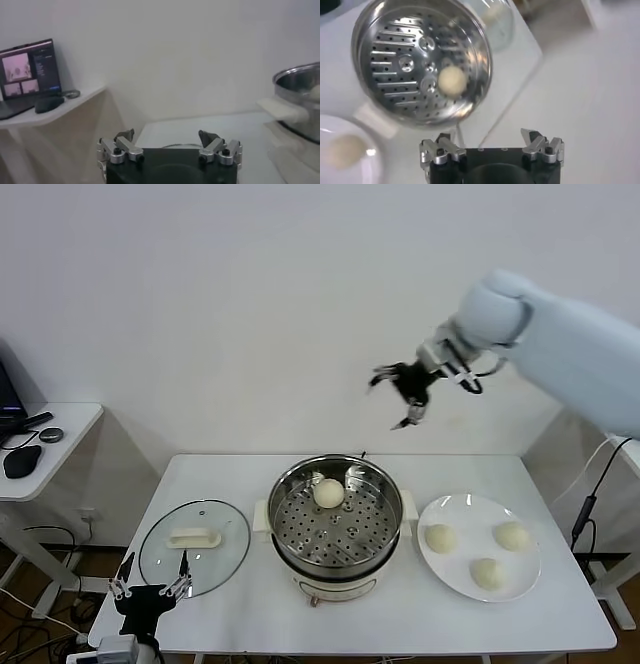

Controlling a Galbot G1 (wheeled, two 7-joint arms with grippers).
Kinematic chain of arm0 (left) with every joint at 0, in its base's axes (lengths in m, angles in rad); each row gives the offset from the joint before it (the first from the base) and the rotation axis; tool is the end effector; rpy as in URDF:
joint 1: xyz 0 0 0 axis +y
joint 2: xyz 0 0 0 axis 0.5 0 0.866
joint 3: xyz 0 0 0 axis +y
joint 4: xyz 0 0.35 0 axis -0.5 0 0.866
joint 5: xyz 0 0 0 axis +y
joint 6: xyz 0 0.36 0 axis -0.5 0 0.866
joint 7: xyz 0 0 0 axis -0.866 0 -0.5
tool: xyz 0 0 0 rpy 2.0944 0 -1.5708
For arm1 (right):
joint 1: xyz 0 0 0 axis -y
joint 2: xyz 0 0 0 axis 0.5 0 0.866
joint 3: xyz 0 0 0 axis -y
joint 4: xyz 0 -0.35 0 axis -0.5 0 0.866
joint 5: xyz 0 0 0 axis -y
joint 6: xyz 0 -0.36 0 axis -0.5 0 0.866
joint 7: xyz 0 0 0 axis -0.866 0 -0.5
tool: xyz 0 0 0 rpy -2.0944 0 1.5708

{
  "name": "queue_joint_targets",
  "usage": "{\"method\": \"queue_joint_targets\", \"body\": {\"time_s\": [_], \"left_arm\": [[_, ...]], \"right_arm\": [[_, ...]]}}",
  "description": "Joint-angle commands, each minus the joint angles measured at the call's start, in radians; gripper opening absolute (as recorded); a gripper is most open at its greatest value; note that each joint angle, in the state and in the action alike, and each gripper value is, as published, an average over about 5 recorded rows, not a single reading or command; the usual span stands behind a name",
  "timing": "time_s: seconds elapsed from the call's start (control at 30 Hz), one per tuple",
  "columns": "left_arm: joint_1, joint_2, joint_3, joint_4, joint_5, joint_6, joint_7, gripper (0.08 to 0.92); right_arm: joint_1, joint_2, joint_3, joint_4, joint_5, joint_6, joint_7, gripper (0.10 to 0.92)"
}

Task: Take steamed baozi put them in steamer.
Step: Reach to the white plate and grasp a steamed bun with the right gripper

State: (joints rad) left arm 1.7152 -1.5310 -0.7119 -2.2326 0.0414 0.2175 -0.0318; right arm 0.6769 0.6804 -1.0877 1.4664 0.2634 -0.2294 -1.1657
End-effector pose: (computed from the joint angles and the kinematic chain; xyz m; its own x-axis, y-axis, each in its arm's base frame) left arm 0.1406 0.0582 -0.2722 -0.9610 -0.1914 0.1994 -0.1528 0.9690 0.1939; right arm 0.5180 -0.0762 0.0654 -0.3487 -0.3138 0.8832 -0.8708 -0.2401 -0.4291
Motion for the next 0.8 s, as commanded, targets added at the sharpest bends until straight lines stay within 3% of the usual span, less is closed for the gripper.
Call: {"method": "queue_joint_targets", "body": {"time_s": [0.03, 0.23, 0.43, 0.8], "left_arm": [[-0.004, 0.006, 0.006, -0.007, -0.013, 0.009, 0.000, 0.823], [-0.001, 0.004, 0.016, 0.000, -0.007, 0.014, 0.002, 0.823], [0.017, 0.002, 0.012, -0.006, -0.013, 0.017, 0.012, 0.823], [0.019, -0.018, 0.016, 0.011, -0.005, 0.016, 0.015, 0.823]], "right_arm": [[-0.009, -0.213, -0.023, 0.206, 0.049, -0.479, -0.038, 0.823], [-0.370, -0.252, 0.132, 0.207, -0.126, -0.367, -0.102, 0.823], [-0.615, -0.176, 0.286, 0.106, -0.258, -0.337, -0.117, 0.823], [-0.725, 0.010, 0.335, -0.091, -0.380, -0.341, -0.104, 0.823]]}}
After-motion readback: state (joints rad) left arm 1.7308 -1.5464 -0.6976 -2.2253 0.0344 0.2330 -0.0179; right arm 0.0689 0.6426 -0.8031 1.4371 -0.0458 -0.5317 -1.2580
